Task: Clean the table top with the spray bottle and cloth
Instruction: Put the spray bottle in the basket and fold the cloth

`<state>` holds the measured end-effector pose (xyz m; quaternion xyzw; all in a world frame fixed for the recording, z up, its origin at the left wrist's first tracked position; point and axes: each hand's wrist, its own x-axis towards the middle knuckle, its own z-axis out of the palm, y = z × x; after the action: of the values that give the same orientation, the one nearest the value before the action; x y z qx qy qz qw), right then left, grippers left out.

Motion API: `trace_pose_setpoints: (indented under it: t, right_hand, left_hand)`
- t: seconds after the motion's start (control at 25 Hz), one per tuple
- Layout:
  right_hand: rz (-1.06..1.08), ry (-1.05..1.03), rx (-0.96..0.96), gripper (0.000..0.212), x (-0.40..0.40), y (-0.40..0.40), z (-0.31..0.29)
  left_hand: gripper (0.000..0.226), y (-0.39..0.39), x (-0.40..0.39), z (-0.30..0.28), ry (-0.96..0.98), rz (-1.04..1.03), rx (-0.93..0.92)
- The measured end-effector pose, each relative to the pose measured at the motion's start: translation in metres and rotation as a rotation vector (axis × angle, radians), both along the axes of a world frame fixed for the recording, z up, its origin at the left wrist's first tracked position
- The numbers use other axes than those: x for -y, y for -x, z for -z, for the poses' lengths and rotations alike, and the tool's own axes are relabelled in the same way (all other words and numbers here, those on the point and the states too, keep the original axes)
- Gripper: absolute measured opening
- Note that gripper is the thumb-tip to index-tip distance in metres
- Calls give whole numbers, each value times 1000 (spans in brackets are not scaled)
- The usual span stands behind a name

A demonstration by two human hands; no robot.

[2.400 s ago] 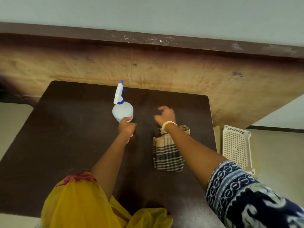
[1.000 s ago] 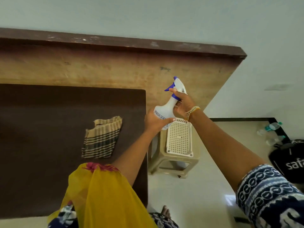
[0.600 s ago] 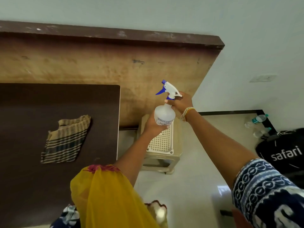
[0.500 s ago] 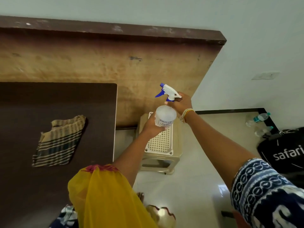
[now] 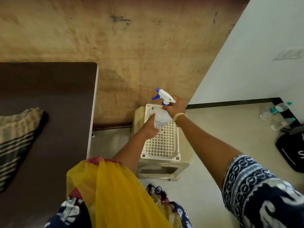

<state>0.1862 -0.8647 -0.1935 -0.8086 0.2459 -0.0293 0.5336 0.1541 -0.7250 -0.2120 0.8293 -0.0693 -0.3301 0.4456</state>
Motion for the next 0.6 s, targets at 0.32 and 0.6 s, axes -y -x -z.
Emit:
trace_pose_setpoints:
  t: [0.32,0.6]
  right_hand:
    - [-6,28,-189,55,-5,11,-6]
    - [-244,353,-502,26,-32,56,-146]
  left_hand:
    - [59,2,-1,-11,59,-60,72]
    - [54,39,-41,-146,-13,-136,159]
